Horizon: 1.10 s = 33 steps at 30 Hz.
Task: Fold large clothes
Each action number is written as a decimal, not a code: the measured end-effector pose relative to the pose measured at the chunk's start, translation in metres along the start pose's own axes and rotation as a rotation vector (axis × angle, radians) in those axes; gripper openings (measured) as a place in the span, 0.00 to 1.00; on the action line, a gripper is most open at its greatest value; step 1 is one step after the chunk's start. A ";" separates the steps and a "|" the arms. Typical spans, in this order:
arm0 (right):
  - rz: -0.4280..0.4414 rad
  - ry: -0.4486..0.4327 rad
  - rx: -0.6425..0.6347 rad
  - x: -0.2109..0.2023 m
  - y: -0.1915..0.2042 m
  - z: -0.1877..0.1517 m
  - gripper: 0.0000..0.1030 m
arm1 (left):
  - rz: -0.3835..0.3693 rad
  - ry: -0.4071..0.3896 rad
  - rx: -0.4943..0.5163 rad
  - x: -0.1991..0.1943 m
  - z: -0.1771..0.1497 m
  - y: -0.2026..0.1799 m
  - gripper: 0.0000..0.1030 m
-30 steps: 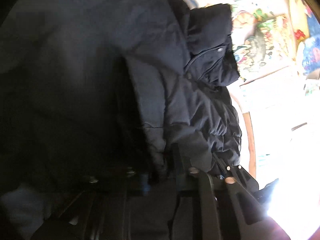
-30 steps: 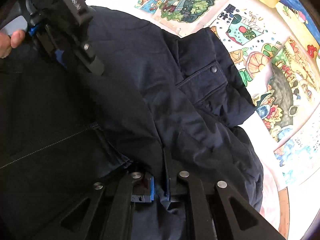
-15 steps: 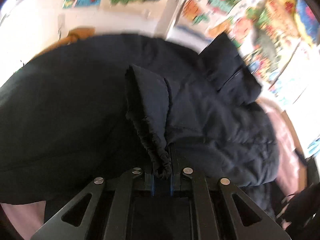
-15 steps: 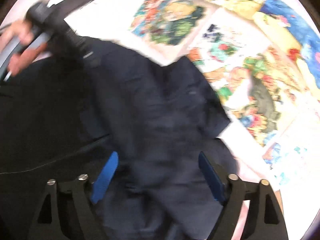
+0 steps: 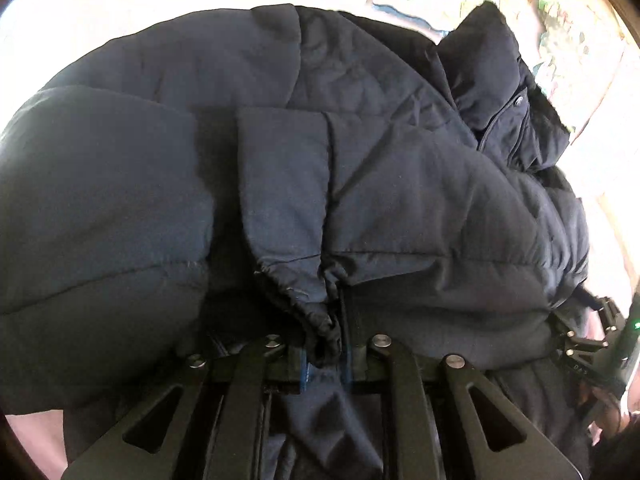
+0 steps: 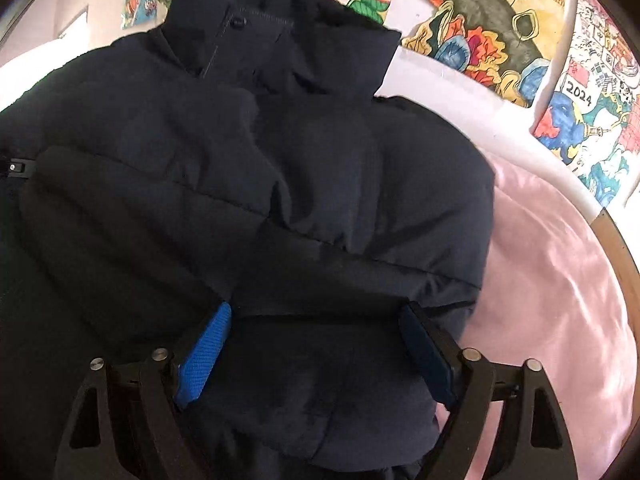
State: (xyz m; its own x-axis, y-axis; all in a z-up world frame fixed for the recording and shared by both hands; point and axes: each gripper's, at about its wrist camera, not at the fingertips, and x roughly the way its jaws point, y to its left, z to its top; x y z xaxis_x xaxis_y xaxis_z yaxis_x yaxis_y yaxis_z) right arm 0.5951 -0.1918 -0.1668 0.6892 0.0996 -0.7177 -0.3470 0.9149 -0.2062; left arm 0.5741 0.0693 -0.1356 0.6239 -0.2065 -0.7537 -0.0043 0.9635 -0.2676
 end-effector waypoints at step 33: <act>0.505 -0.176 0.164 -0.170 0.035 0.007 1.00 | -0.099 -0.460 -1.030 -0.168 -0.137 0.255 0.75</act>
State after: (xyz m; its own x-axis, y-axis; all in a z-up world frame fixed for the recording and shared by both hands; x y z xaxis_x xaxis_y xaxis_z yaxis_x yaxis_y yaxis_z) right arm 0.4701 -0.1735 -0.0470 0.5638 0.5920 -0.5759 -0.5674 0.7844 0.2508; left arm 0.3611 0.3267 -0.1592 0.8845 0.0125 -0.4663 -0.4477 0.3037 -0.8410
